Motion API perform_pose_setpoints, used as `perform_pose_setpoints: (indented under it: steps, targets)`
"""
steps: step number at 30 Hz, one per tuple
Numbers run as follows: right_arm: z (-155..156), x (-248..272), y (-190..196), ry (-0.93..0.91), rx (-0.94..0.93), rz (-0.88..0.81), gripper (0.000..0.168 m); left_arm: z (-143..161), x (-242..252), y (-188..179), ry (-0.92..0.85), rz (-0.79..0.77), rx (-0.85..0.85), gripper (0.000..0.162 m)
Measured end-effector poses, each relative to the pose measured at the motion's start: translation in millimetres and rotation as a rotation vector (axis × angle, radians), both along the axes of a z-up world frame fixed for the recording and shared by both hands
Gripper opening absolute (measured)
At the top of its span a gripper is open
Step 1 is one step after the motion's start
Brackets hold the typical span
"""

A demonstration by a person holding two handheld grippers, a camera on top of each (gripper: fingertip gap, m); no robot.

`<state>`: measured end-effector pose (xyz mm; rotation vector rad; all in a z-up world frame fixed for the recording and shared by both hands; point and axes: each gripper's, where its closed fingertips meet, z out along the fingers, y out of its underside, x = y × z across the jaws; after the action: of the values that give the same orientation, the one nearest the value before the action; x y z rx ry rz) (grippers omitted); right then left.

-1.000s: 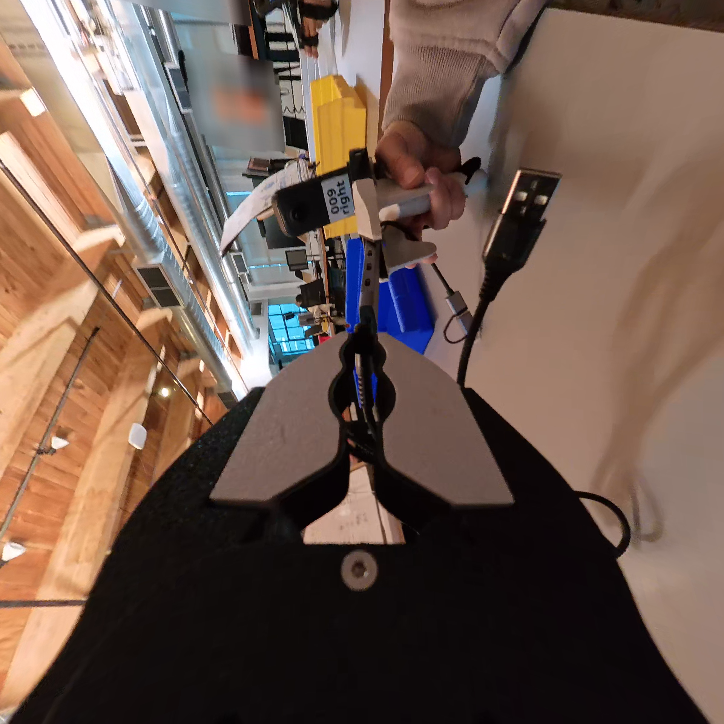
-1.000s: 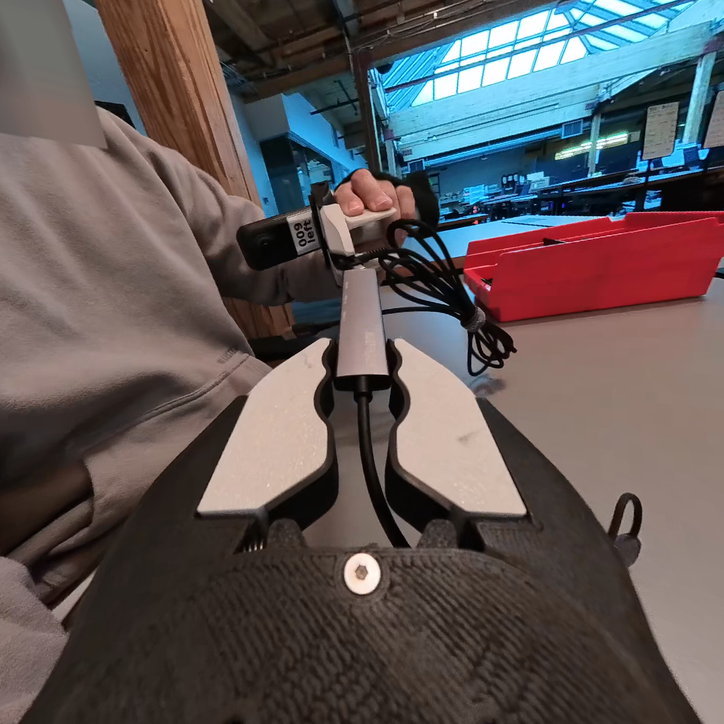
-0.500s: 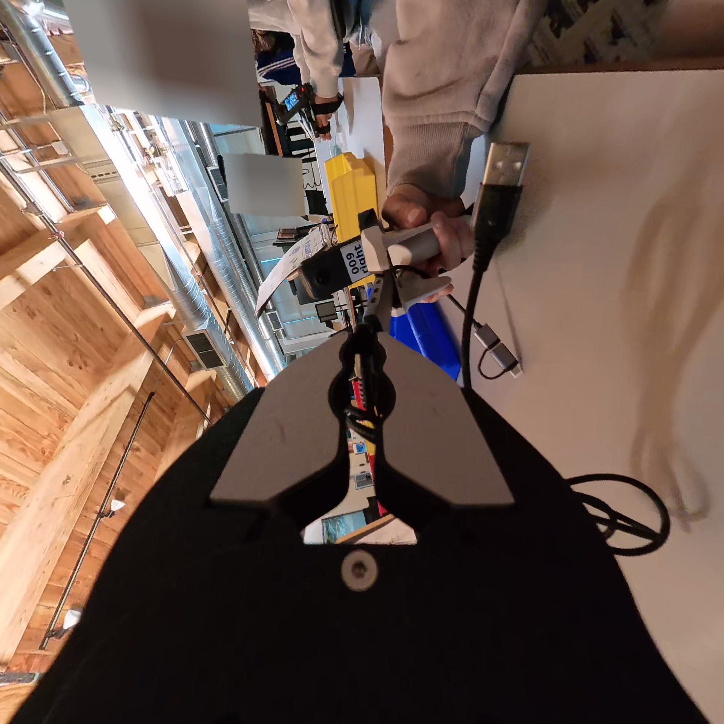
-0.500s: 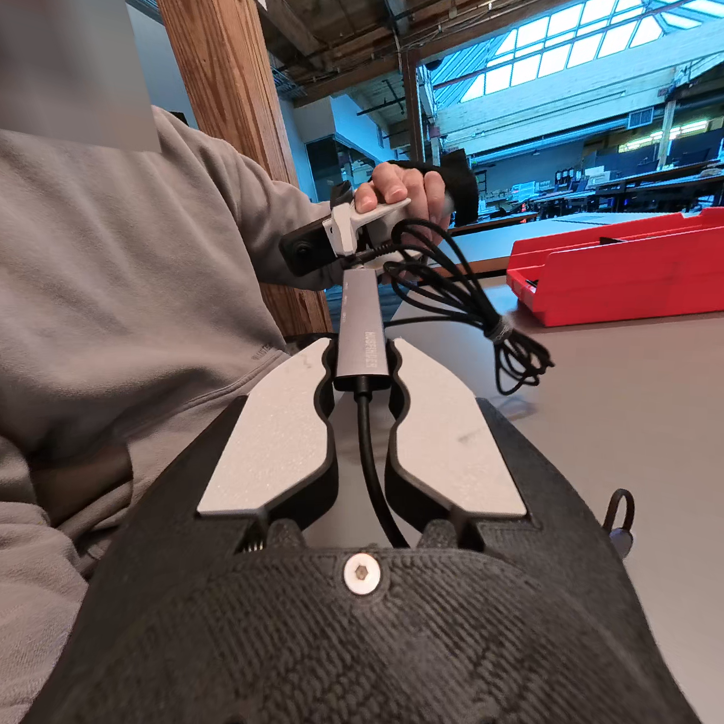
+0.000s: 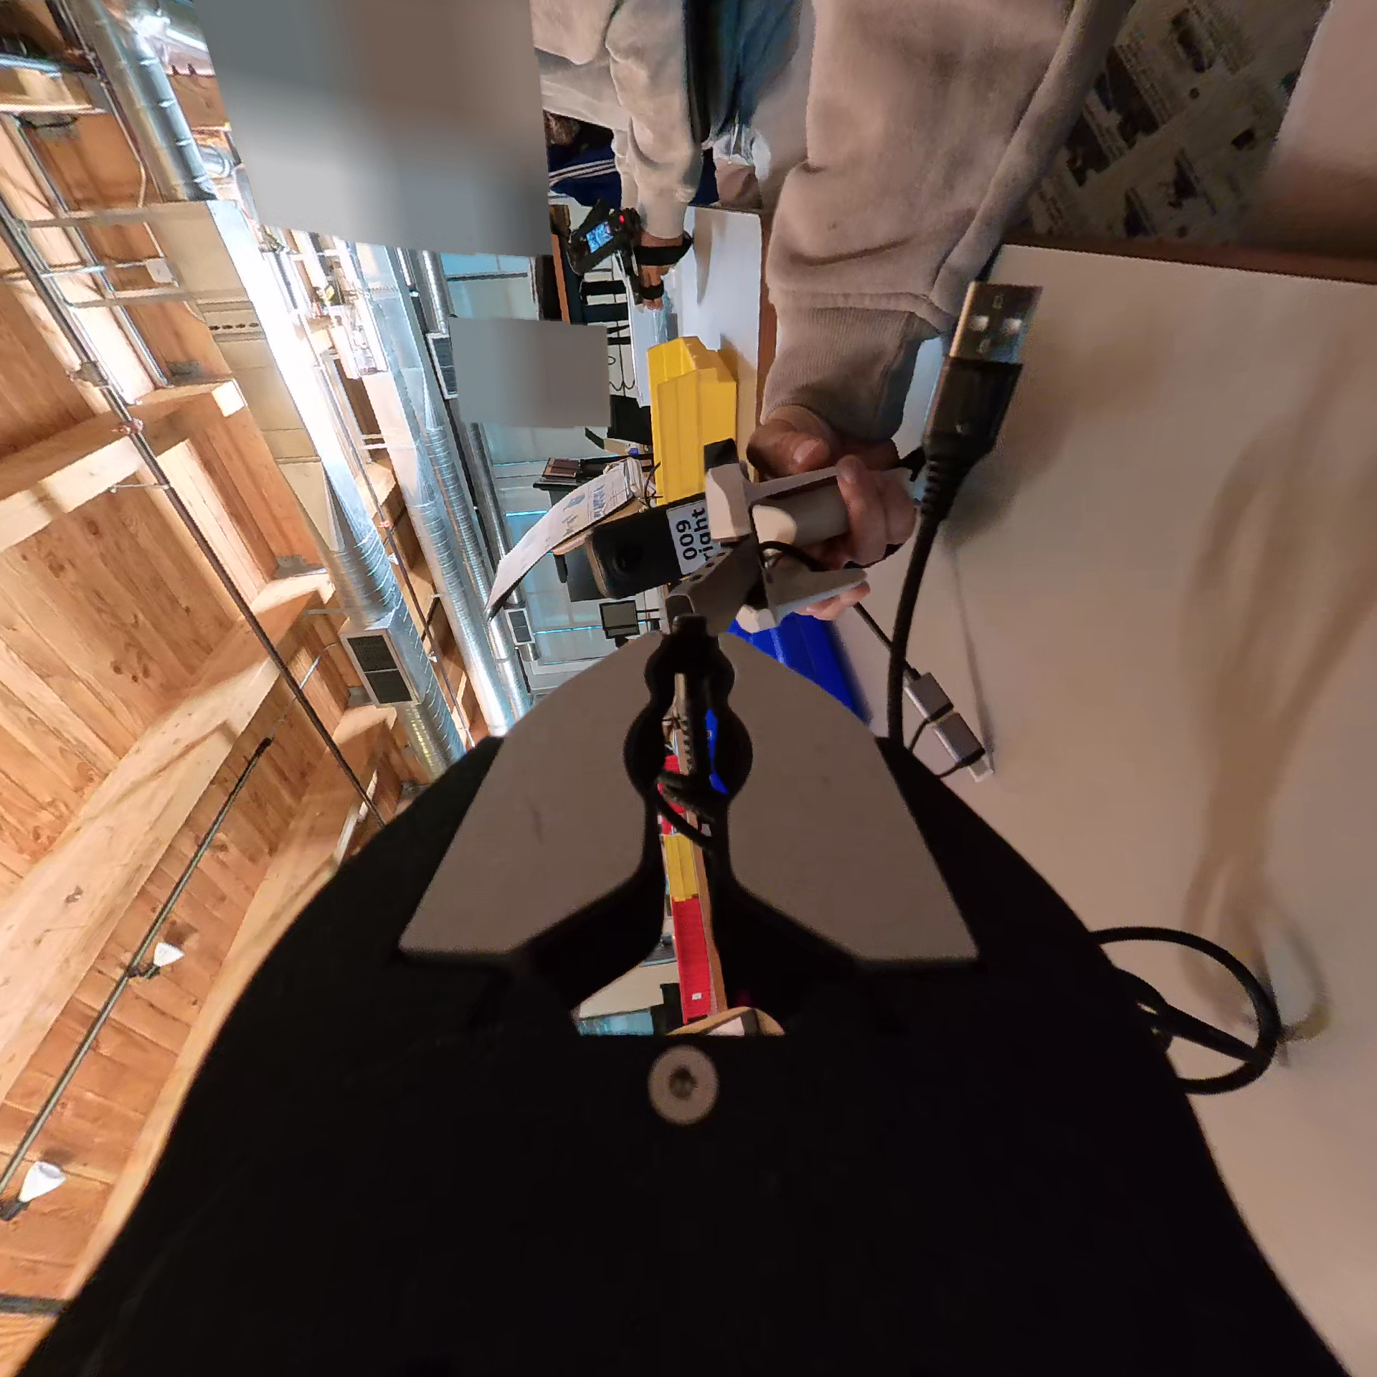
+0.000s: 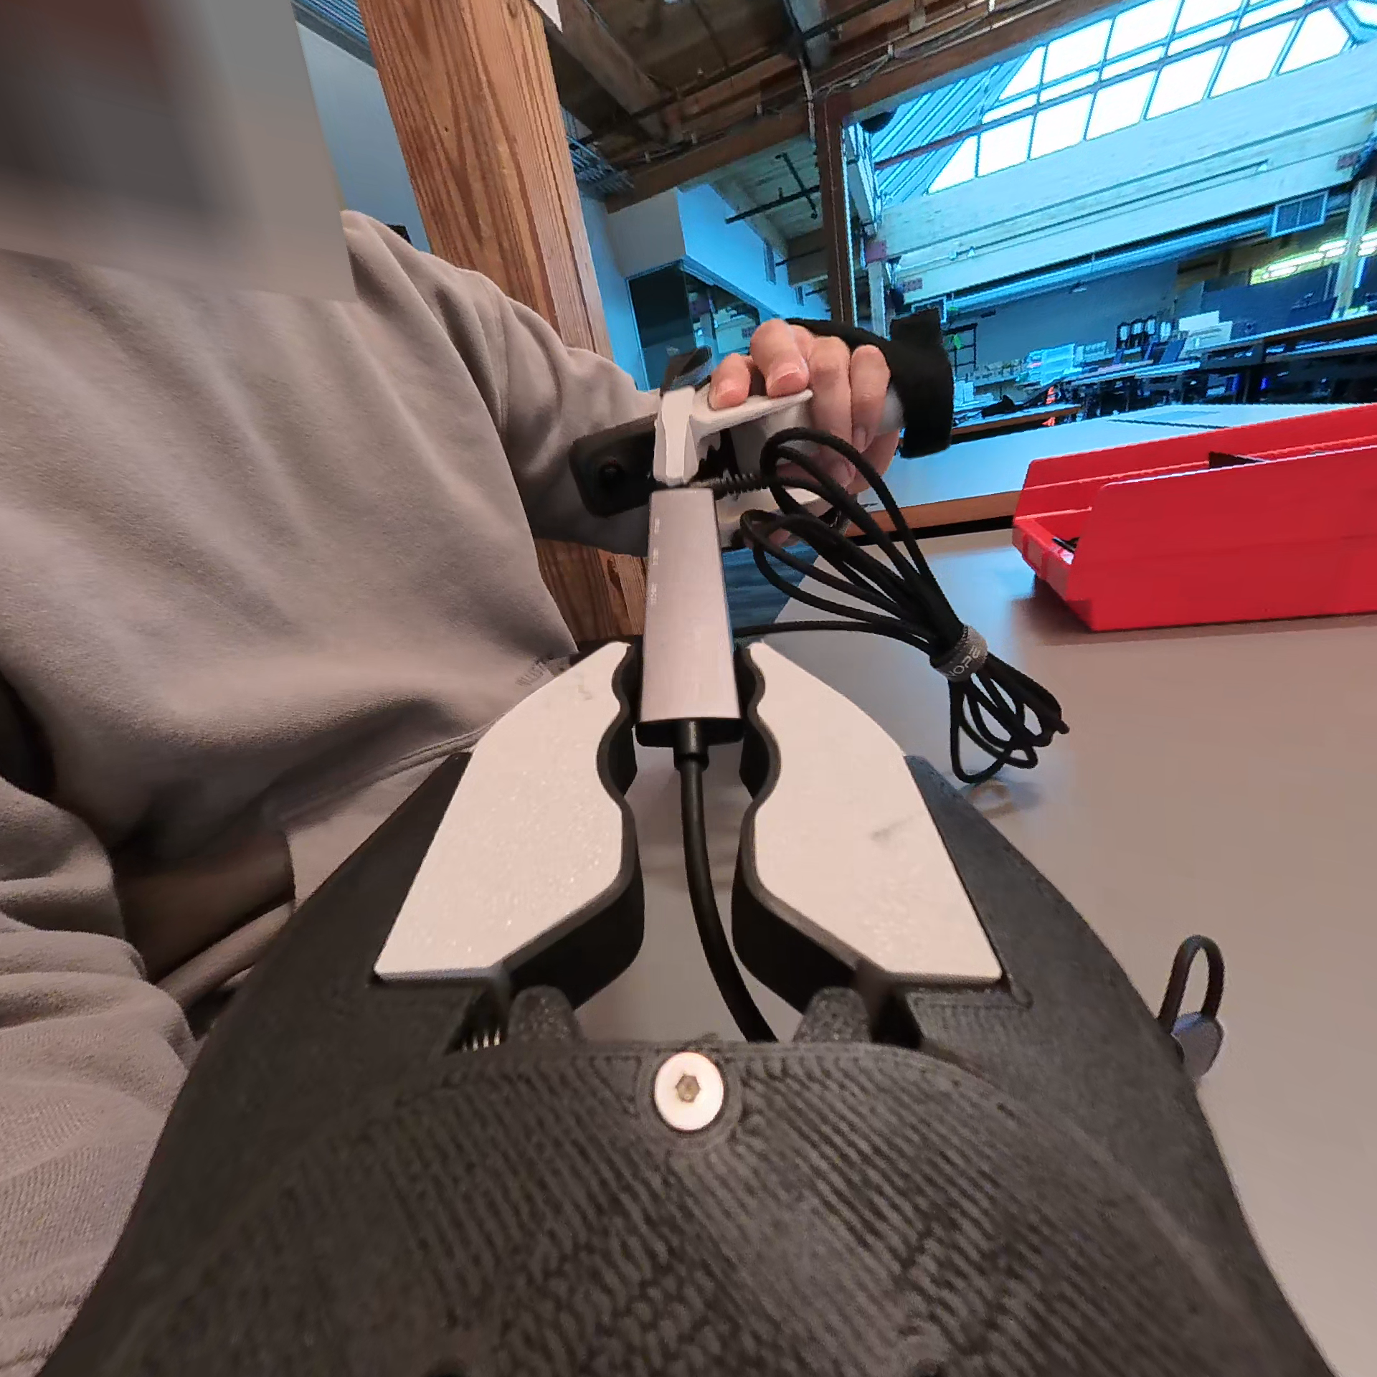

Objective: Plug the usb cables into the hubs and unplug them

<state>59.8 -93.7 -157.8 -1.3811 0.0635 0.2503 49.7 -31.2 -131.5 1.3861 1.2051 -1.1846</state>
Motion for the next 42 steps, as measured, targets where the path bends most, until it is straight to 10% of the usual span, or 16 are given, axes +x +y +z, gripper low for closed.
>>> perform_pose_setpoints:
  steps: [42]
  targets:
    - [-3.5,1.9,3.5,0.052,-0.027,0.024,0.024,-13.8,2.3,-1.8,0.147,-0.020,0.080,0.007]
